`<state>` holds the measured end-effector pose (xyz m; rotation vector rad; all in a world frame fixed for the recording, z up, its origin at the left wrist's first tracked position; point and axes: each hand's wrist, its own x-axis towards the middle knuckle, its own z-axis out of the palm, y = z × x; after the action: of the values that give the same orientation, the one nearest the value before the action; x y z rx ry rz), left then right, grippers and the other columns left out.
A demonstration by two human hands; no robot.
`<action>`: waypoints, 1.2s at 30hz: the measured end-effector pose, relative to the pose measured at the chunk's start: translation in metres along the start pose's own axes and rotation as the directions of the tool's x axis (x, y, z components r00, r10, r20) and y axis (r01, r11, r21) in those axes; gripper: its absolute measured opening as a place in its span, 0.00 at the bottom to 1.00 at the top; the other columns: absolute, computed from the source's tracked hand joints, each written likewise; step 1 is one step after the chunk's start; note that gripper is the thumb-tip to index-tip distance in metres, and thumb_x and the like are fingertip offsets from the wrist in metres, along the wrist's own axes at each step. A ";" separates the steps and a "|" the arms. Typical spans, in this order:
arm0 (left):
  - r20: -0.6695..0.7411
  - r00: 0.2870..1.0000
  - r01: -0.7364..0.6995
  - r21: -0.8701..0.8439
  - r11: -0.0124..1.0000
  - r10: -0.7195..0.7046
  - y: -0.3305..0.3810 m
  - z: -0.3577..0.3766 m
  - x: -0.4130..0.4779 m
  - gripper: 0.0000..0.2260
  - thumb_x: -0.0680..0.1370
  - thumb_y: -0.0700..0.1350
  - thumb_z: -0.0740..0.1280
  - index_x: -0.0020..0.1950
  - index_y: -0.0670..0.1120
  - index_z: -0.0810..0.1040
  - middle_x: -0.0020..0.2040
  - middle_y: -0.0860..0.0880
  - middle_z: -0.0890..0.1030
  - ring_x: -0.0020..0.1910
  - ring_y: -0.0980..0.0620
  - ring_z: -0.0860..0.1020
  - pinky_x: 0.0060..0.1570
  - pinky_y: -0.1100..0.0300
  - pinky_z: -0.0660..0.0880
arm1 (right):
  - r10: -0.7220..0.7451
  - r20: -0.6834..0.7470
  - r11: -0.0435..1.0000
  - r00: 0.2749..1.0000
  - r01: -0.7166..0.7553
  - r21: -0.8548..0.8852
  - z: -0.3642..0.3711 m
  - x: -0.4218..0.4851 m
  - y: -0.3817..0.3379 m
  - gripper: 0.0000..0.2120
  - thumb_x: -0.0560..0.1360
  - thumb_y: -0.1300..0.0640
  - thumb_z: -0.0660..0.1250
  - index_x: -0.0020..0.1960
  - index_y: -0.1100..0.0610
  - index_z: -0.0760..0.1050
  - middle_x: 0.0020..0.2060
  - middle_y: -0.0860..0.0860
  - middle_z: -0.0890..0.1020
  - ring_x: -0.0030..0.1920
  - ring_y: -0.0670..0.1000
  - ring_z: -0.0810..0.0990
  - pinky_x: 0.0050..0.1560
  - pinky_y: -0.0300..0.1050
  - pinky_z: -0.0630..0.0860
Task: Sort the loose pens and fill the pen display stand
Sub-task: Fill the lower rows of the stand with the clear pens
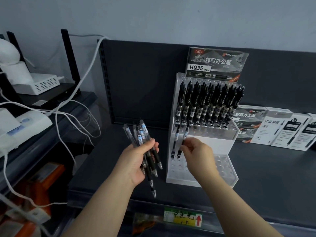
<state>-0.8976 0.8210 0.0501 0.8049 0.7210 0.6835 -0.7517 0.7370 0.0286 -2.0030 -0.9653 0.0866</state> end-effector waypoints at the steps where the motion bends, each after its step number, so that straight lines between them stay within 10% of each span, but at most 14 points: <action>1: 0.006 1.000 0.002 0.005 1.000 -0.002 0.000 0.001 0.000 0.05 0.72 0.40 0.71 0.46 0.45 0.80 0.36 0.50 0.83 0.40 0.52 0.81 0.41 0.59 0.75 | 0.006 0.008 1.000 1.000 -0.006 -0.020 0.000 0.000 0.001 0.07 0.76 0.60 0.64 0.53 0.57 0.79 0.36 0.46 0.78 0.36 0.45 0.75 0.33 0.28 0.68; 18: 0.021 0.999 -0.035 0.109 0.993 0.033 -0.008 0.009 -0.003 0.05 0.72 0.39 0.71 0.46 0.44 0.80 0.37 0.49 0.81 0.39 0.52 0.80 0.35 0.59 0.74 | -0.013 0.078 0.985 0.997 0.026 -0.170 -0.002 0.005 -0.005 0.09 0.76 0.54 0.66 0.44 0.60 0.79 0.36 0.53 0.82 0.35 0.50 0.75 0.32 0.34 0.68; 23: 0.040 0.996 -0.091 0.152 0.984 0.085 -0.009 0.014 -0.007 0.06 0.72 0.38 0.71 0.48 0.44 0.81 0.37 0.50 0.83 0.38 0.53 0.80 0.39 0.58 0.73 | -0.002 -0.008 0.999 1.000 0.003 0.040 -0.015 -0.009 -0.011 0.04 0.74 0.54 0.68 0.44 0.55 0.76 0.32 0.46 0.78 0.34 0.44 0.76 0.33 0.32 0.69; 27: 0.130 0.984 -0.146 0.199 0.969 0.121 -0.014 0.022 -0.010 0.06 0.73 0.37 0.70 0.45 0.47 0.81 0.35 0.52 0.83 0.37 0.56 0.81 0.40 0.59 0.72 | 0.005 0.201 0.942 0.980 -0.072 0.327 -0.022 -0.017 -0.029 0.04 0.75 0.54 0.67 0.43 0.51 0.80 0.28 0.44 0.79 0.27 0.37 0.74 0.29 0.29 0.69; 36: 0.221 0.949 -0.293 0.352 0.889 0.226 -0.020 0.038 -0.017 0.07 0.73 0.36 0.70 0.49 0.45 0.81 0.39 0.50 0.84 0.40 0.57 0.82 0.37 0.67 0.74 | 0.052 0.366 0.803 0.929 -0.256 0.538 -0.034 -0.008 -0.029 0.07 0.71 0.57 0.72 0.38 0.60 0.78 0.28 0.50 0.78 0.31 0.49 0.72 0.31 0.41 0.70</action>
<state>-0.8719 0.7831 0.0576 1.3240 0.5976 0.7118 -0.7603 0.7173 0.0683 -1.5057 -0.8413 0.7526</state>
